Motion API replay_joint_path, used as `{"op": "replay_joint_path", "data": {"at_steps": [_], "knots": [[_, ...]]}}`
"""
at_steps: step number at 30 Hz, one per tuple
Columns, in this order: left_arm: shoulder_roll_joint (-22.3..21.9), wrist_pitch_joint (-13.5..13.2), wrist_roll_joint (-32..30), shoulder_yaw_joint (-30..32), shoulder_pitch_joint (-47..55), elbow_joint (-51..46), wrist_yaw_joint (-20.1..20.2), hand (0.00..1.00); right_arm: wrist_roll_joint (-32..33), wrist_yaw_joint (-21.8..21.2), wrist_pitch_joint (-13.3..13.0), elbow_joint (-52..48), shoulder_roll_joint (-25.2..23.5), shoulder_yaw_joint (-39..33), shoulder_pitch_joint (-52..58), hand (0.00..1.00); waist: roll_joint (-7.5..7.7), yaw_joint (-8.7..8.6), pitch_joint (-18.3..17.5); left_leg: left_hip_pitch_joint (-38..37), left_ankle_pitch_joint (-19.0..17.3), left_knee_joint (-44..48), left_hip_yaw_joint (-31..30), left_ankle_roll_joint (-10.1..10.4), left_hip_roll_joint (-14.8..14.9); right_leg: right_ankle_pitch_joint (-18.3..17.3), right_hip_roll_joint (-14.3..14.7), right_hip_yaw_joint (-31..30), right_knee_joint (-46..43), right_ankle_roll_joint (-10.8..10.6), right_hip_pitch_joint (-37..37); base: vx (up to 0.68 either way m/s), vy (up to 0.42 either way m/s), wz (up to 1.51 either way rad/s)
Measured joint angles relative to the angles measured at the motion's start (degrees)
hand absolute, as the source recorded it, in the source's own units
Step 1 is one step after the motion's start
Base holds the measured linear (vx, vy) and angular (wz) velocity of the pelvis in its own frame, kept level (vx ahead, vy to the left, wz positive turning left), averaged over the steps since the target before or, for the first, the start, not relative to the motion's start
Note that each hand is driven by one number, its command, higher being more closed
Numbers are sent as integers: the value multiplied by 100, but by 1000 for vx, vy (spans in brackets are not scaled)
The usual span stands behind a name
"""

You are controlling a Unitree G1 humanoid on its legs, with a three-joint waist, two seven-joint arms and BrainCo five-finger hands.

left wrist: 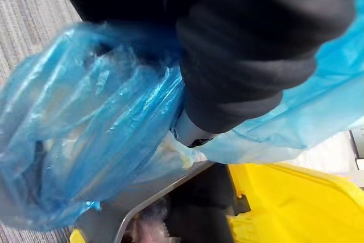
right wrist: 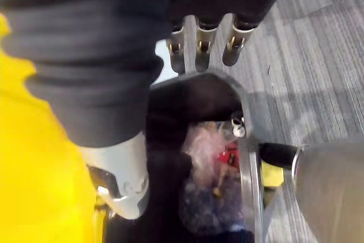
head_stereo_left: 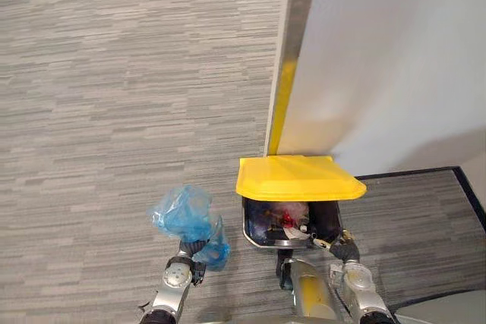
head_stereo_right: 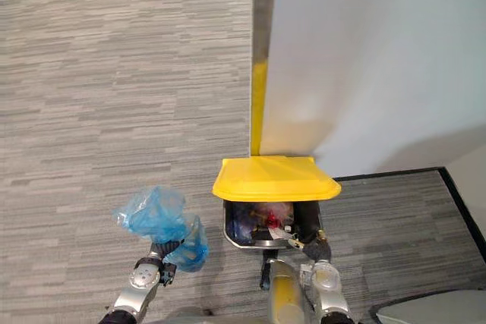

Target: Gather rubbish on tea table into small bin, then transfer packed bag to large trash can.

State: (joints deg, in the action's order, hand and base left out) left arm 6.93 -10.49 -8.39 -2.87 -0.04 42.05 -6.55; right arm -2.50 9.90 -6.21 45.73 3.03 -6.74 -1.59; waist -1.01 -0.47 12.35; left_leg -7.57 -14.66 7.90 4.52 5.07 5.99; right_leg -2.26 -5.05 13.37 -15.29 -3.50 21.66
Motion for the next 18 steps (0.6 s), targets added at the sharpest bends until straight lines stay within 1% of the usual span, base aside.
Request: {"op": "replay_joint_path", "data": {"at_steps": [2,5,9,10,12,13,15,16,18], "knots": [[0,-3,6,-23,-1,-158,0,100,20,0,0,-33,-41,133,-105,0,-2,-11,2,182,-7,11,-42,-7,20,39,2,64,90,-31,27,-90,-43,62],[-2,-15,107,-169,2,-389,0,100,21,5,-24,-374,-28,408,-361,0,-53,120,27,515,-94,144,-288,-63,17,104,-11,47,258,-100,90,-83,-26,43],[0,-29,156,-196,31,-637,-10,100,24,31,-46,-447,-19,615,-898,0,-129,148,70,832,-100,288,-471,-51,2,227,-13,37,434,-63,171,-29,-5,26],[-1,-61,172,-219,33,-742,-10,100,23,68,-83,-457,-8,641,-1145,0,-171,144,101,933,-79,313,-534,-15,3,284,-8,40,484,-72,207,26,-14,16],[2,-125,204,-355,44,-890,-10,100,23,165,-123,-586,89,718,-1404,0,-229,180,142,1004,-54,333,-580,12,3,357,-2,63,517,-43,243,52,-10,11],[-2,-132,236,-460,65,-1009,-8,100,24,189,-140,-682,184,739,-1624,0,-279,193,173,1057,-52,376,-587,15,10,374,-2,77,516,-21,257,75,4,5],[5,-197,341,-629,62,-1140,-7,100,28,287,-136,-672,401,739,-2103,0,-325,199,228,1103,-52,432,-583,16,8,422,-8,82,518,46,258,87,16,4],[6,-211,355,-648,63,-1193,-6,100,29,298,-135,-670,473,750,-2195,0,-325,208,239,1109,-52,434,-583,16,6,425,-9,82,519,50,260,64,17,0],[11,-280,397,-674,55,-1314,-7,100,29,395,-134,-670,682,821,-2447,0,-319,278,282,1131,-53,462,-579,17,2,434,-12,77,530,63,262,16,4,0]]}}
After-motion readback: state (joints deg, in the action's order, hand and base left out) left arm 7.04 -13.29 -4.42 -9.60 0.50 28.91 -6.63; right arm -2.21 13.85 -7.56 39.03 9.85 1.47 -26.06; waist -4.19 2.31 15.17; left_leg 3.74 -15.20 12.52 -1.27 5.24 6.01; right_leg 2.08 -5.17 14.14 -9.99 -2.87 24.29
